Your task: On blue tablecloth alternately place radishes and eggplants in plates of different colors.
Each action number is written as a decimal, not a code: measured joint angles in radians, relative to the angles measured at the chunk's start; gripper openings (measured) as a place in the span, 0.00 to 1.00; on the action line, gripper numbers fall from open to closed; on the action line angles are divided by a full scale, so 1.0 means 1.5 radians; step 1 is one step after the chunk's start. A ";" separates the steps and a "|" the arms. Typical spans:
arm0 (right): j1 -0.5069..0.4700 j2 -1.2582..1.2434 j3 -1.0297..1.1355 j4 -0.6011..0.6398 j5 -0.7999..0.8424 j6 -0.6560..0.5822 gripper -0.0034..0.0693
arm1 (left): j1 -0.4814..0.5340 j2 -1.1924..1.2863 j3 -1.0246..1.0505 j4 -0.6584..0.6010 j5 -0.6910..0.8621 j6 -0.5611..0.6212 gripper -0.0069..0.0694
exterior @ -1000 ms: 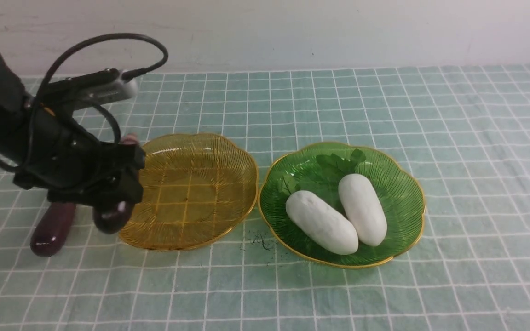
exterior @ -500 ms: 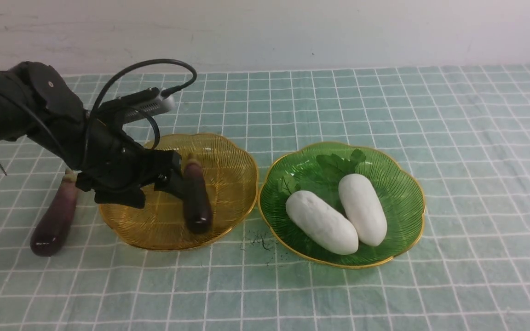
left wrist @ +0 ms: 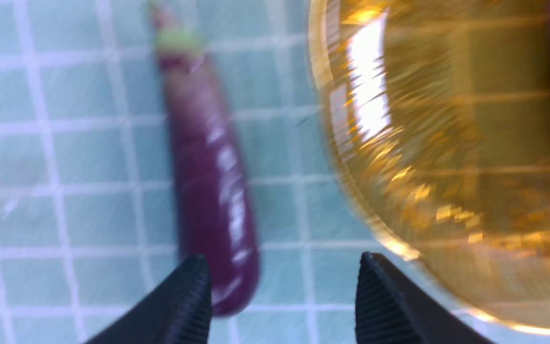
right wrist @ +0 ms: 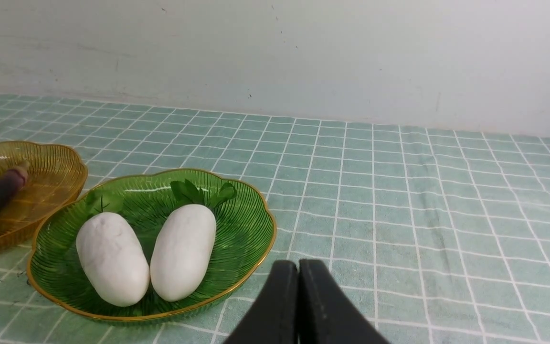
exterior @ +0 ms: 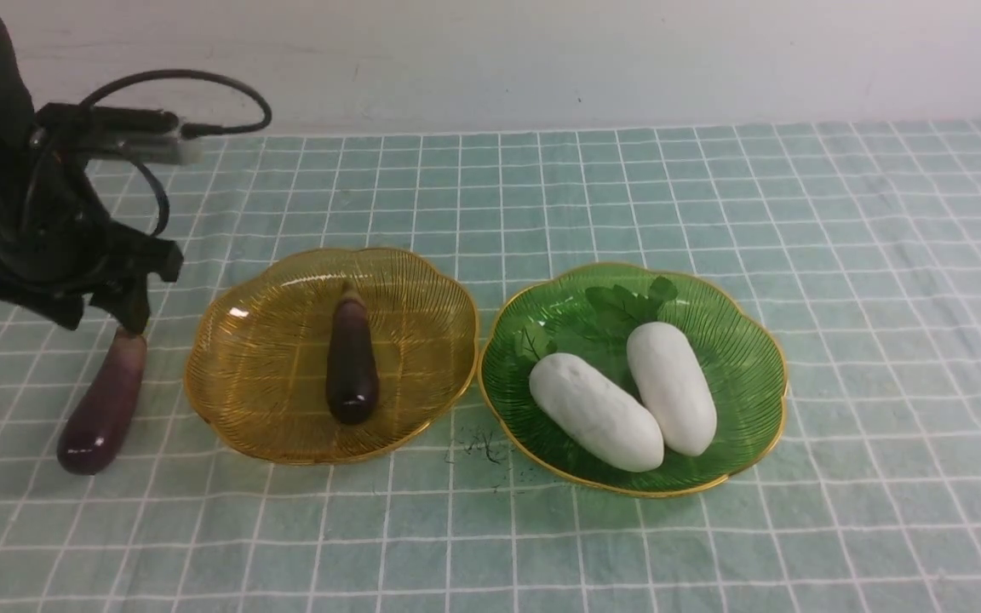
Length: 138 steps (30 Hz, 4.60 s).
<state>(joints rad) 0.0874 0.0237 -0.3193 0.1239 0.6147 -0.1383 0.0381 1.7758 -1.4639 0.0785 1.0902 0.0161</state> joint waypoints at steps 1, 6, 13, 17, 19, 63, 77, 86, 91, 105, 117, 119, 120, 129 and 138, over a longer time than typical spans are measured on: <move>0.000 0.000 0.000 0.000 0.000 0.000 0.03 | 0.006 0.009 0.004 0.008 0.006 -0.014 0.58; 0.000 0.000 0.000 0.000 0.000 0.000 0.03 | 0.022 0.070 0.005 0.016 0.011 -0.052 0.58; 0.000 0.000 0.000 0.000 0.000 0.000 0.03 | 0.024 0.132 0.005 0.017 0.009 -0.056 0.58; 0.000 0.000 0.000 -0.003 0.000 0.000 0.03 | 0.025 0.151 0.004 0.064 0.012 -0.056 0.58; 0.000 0.000 0.000 -0.003 0.000 0.000 0.03 | 0.026 0.161 0.004 0.070 0.012 -0.056 0.58; 0.000 0.000 0.000 -0.003 0.001 0.000 0.03 | -0.186 0.080 -0.076 -0.168 -0.067 0.000 0.52; 0.000 0.000 0.000 -0.003 0.001 0.000 0.03 | -0.186 0.077 -0.076 -0.179 -0.062 -0.001 0.60; 0.000 0.000 0.000 -0.003 -0.027 0.000 0.03 | -0.186 0.017 -0.076 -0.180 -0.030 0.019 0.11; 0.000 0.000 0.000 -0.003 -0.055 0.000 0.03 | -0.186 0.017 -0.076 -0.180 -0.021 0.020 0.08; 0.000 0.000 0.000 -0.003 -0.055 0.000 0.03 | -0.186 0.017 -0.076 -0.180 0.004 0.037 0.08; 0.000 -0.014 0.098 -0.003 -0.085 0.000 0.03 | -0.186 0.017 -0.076 -0.179 0.004 0.038 0.08; -0.001 -0.021 0.136 -0.003 -0.089 0.000 0.03 | -0.186 0.017 -0.076 -0.179 0.004 0.038 0.08; -0.001 -0.021 0.151 -0.003 -0.089 0.000 0.03 | -0.186 0.017 -0.076 -0.179 0.004 0.038 0.08; -0.015 -0.022 0.222 -0.003 -0.123 0.000 0.03 | -0.186 -0.021 -0.076 -0.177 0.040 0.038 0.08; -0.020 -0.024 0.224 -0.003 -0.136 0.000 0.03 | -0.187 -0.189 -0.076 -0.152 0.097 0.040 0.08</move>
<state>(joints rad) 0.0567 -0.0121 0.0171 0.1192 0.4114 -0.1383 -0.2420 1.4930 -1.5772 -0.1488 1.2364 0.0761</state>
